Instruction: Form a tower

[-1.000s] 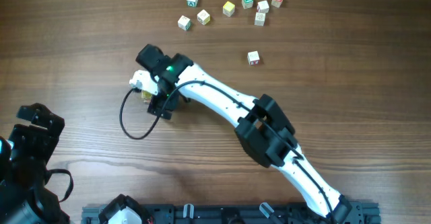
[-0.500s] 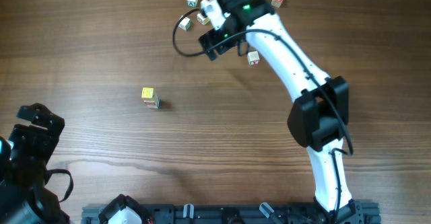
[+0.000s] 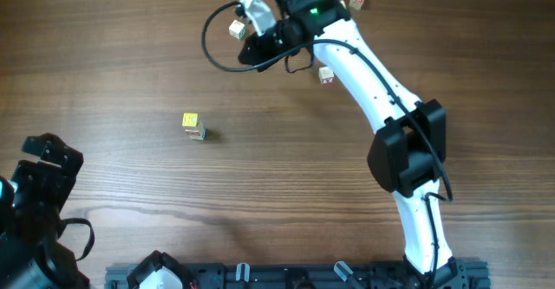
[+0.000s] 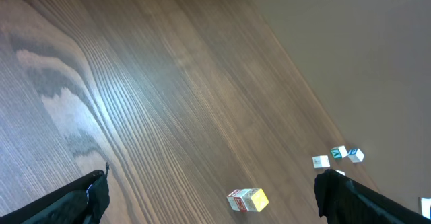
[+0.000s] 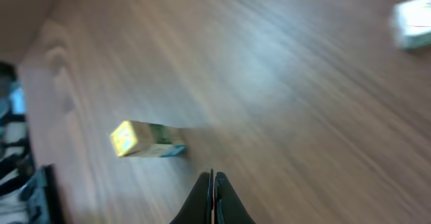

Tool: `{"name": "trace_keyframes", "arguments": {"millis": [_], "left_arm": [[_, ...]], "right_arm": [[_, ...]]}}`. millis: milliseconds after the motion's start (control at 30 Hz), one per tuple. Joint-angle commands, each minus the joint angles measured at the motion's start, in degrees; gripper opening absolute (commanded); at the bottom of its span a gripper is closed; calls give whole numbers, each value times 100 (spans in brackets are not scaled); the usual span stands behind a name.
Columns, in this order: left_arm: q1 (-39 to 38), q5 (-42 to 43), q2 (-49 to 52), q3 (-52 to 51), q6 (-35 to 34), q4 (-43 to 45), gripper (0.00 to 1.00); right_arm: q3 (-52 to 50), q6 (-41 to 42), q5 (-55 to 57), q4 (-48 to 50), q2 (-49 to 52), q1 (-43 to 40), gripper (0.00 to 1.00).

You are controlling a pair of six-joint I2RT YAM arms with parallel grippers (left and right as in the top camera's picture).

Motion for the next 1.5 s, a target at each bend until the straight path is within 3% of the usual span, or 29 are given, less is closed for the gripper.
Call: {"name": "trace_keyframes", "arguments": {"millis": [0, 67, 433, 767, 933, 1467], "left_arm": [[37, -37, -13, 33, 74, 15, 100], [37, -37, -13, 33, 74, 15, 100], [37, -37, -13, 33, 74, 15, 100], [37, -37, -13, 33, 74, 15, 100], [37, -37, -13, 33, 74, 15, 100], [37, -37, -13, 33, 74, 15, 100]], "right_arm": [[11, -151, -1255, 57, 37, 125, 4], [11, 7, -1676, 24, 44, 127, 4], [11, 210, -1670, 1016, 573, 367, 4], [11, 455, -1648, 1268, 955, 752, 4], [11, 452, -691, 1364, 955, 990, 4], [11, 627, -592, 1635, 1091, 1058, 4]]}}
